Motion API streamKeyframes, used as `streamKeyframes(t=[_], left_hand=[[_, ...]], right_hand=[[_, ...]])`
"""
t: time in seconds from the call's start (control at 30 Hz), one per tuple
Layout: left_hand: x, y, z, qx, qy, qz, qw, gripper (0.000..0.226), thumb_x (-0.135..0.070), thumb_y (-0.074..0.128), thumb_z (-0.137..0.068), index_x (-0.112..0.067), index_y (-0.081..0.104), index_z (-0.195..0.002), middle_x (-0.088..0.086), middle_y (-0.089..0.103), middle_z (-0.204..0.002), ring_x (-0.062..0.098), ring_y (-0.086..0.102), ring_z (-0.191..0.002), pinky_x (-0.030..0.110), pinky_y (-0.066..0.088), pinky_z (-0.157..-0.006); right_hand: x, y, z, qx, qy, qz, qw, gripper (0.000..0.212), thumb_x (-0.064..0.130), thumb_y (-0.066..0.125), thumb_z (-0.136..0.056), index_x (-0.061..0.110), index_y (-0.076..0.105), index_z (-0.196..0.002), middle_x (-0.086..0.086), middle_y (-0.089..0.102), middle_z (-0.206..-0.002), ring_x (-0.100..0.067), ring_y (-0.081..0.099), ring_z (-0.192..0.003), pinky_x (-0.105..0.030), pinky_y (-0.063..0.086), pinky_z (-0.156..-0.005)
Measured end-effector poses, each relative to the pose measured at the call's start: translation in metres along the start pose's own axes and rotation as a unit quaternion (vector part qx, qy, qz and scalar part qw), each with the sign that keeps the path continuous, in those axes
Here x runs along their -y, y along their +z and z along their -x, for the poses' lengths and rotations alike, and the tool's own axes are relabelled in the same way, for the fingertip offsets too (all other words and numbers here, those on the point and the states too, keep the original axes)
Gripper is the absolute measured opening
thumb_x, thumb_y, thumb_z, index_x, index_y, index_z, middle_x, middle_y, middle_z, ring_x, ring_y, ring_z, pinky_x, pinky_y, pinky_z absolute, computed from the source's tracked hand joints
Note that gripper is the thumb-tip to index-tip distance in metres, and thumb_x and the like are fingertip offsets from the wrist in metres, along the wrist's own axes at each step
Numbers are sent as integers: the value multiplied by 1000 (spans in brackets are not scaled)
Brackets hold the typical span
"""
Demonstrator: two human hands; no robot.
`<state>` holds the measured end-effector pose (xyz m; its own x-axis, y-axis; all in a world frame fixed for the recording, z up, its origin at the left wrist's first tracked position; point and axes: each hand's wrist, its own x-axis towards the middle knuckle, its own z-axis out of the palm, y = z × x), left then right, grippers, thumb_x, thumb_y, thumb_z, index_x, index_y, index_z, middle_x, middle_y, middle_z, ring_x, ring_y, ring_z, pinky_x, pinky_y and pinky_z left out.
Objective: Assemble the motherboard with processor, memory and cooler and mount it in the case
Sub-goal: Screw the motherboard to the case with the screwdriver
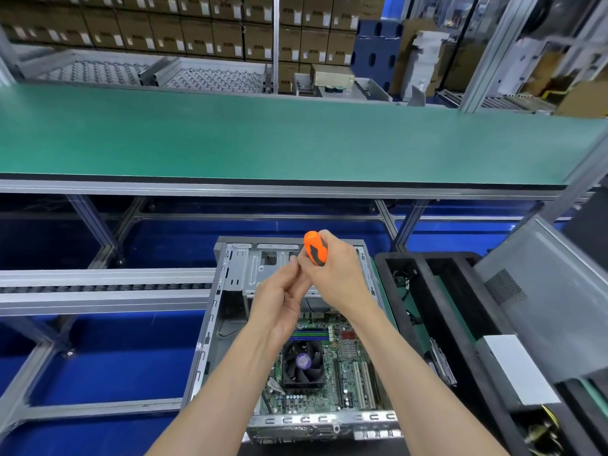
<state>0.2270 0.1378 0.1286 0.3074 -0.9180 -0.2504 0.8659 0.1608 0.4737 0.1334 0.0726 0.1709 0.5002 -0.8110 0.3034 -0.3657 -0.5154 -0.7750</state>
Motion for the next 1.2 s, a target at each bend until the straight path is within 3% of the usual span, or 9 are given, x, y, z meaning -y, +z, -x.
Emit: streamKeyframes(t=[0.17, 0.33, 0.43, 0.53, 0.63, 0.73, 0.9, 1.2], left_hand=[[-5, -1, -3, -14, -1, -11, 1000, 21, -3, 59, -92, 10, 72, -103, 23, 70, -116, 27, 69, -110, 27, 60, -78], [1, -22, 2, -146, -15, 55, 988, 19, -1, 58, -96, 9, 57, -112, 24, 74, -101, 28, 73, -98, 30, 62, -68], [10, -41, 10, -182, -33, 54, 981, 17, 0, 53, -99, 7, 56, -114, 24, 72, -104, 28, 73, -96, 33, 60, -75], [19, -51, 15, -207, -50, 35, 977, 14, 2, 48, -101, 6, 56, -112, 24, 70, -105, 29, 70, -98, 39, 53, -82], [28, -54, 20, -222, -59, 23, 973, 11, 5, 47, -101, 8, 56, -105, 28, 67, -107, 31, 68, -95, 42, 50, -91], [34, -56, 25, -236, -69, 25, 969, 10, 5, 47, -101, 10, 55, -105, 29, 66, -105, 35, 66, -100, 44, 49, -95], [40, -55, 31, -241, -82, 41, 966, 17, 1, 49, -101, 11, 52, -115, 28, 66, -104, 35, 62, -107, 43, 48, -98], [37, -50, 32, -221, -81, 233, 944, 14, 3, 53, -98, 8, 60, -109, 26, 69, -102, 33, 64, -107, 40, 53, -93]], right_hand=[[5, -8, 1, -35, 11, -48, 998, 24, 11, 74, -82, 15, 50, -81, -6, 56, -67, -16, 43, -59, -27, 37, -56], [26, -27, -10, -116, -22, -142, 983, 19, 27, 75, -88, 23, 59, -96, -1, 64, -71, -11, 59, -64, -23, 48, -62], [40, -41, -21, -186, -15, -236, 954, 18, 36, 72, -90, 26, 57, -91, -12, 51, -66, -18, 48, -51, -32, 41, -47], [48, -49, -29, -252, 19, -367, 895, 31, 43, 69, -91, 24, 50, -76, -6, 33, -56, -18, 28, -40, -23, 29, -40], [52, -53, -32, -261, 28, -459, 849, 43, 55, 66, -89, 20, 48, -72, -1, 28, -54, -18, 17, -42, -21, 19, -41], [60, -54, -30, -259, 11, -502, 825, 46, 61, 57, -88, 18, 54, -69, -6, 31, -55, -17, 20, -42, -23, 16, -42], [73, -56, -29, -261, 4, -525, 810, 49, 61, 49, -91, 19, 55, -67, -4, 35, -54, -17, 23, -40, -23, 18, -42], [81, -54, -22, -274, 18, -546, 792, 49, 55, 45, -95, 20, 52, -62, -2, 37, -51, -15, 23, -39, -22, 18, -42]])
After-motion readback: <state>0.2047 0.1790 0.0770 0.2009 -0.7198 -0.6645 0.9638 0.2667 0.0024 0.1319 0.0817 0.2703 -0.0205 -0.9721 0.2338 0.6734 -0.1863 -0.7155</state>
